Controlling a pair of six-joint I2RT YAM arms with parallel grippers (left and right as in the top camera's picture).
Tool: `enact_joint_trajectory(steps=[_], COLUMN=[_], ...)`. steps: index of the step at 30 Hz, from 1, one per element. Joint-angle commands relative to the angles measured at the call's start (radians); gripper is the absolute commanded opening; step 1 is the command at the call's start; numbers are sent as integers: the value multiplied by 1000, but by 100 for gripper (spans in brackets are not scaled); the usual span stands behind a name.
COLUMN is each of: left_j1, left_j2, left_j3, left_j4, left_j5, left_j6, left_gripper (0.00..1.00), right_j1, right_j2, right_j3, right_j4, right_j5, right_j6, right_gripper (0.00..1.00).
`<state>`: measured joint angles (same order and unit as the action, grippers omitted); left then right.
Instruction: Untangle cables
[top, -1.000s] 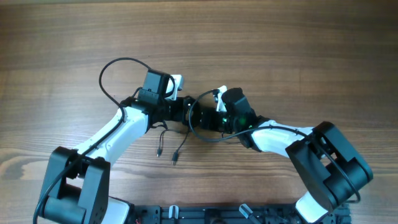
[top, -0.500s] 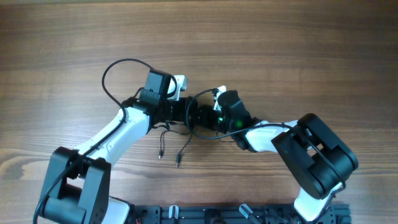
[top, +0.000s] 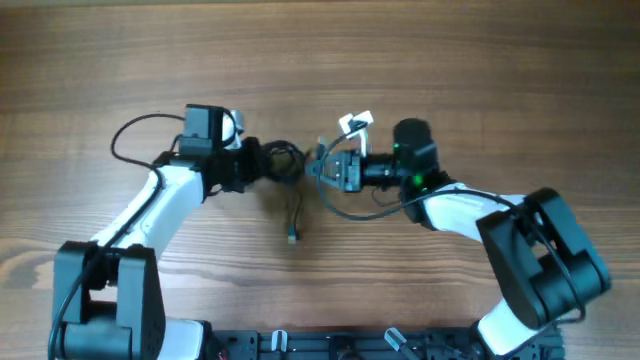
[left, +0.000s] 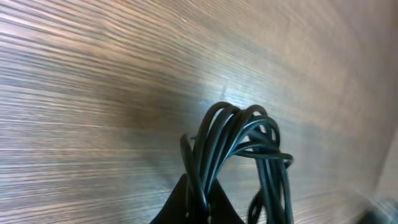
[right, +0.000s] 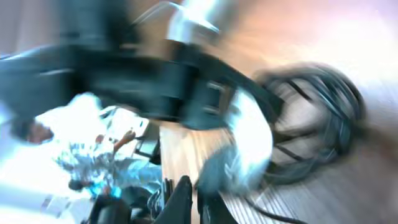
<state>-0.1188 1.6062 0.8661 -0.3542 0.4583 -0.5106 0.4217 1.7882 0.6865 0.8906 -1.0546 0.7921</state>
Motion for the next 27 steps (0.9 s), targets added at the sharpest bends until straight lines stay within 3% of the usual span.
enact_joint_trajectory(steps=[1,3,5,7,8,9,12,16,18,22,23,25,27], left_j1=[14,-12,-24,-18,-16,-16,-22,-23,-23,-23,-22,-8,14], left_j2=[6,6,4,-15,-38,-63,-148,-240,-277,-337,-346,-359,-361], left_j3=[2,2,2,2,2,2,2,2,2,2,2,2,2], left_j4=[-19,-19,24,90,116,126,123,131,133,135,135,135,134], left_j5=[-41,-4,68,141,154,177,272,319,319,319,318,315,315], left_j6=[-17,11,72,123,147,199,322,323,320,322,325,326,380], left_gripper=[4,4,4,4,4,4,4,4,4,4,4,4,4], right_j1=[-49,-55,-55,-55,-55,-54,-47,6,43,82,76,46,-8], right_j2=[-64,-63,-63,-63,-63,-63,-63,-62,-62,-62,-63,-70,-95], right_j3=[10,10,10,10,10,10,10,10,10,10,10,10,10], right_j4=[153,135,-13,-175,-230,-264,-284,-498,-582,-592,-593,-599,-615], right_j5=[-102,31,151,167,167,172,235,467,471,465,439,376,326], right_j6=[23,22,19,-2,-30,-51,-84,-83,-87,-112,-122,-147,-171], right_gripper=[5,5,8,33,61,66,68,64,64,65,67,100,100])
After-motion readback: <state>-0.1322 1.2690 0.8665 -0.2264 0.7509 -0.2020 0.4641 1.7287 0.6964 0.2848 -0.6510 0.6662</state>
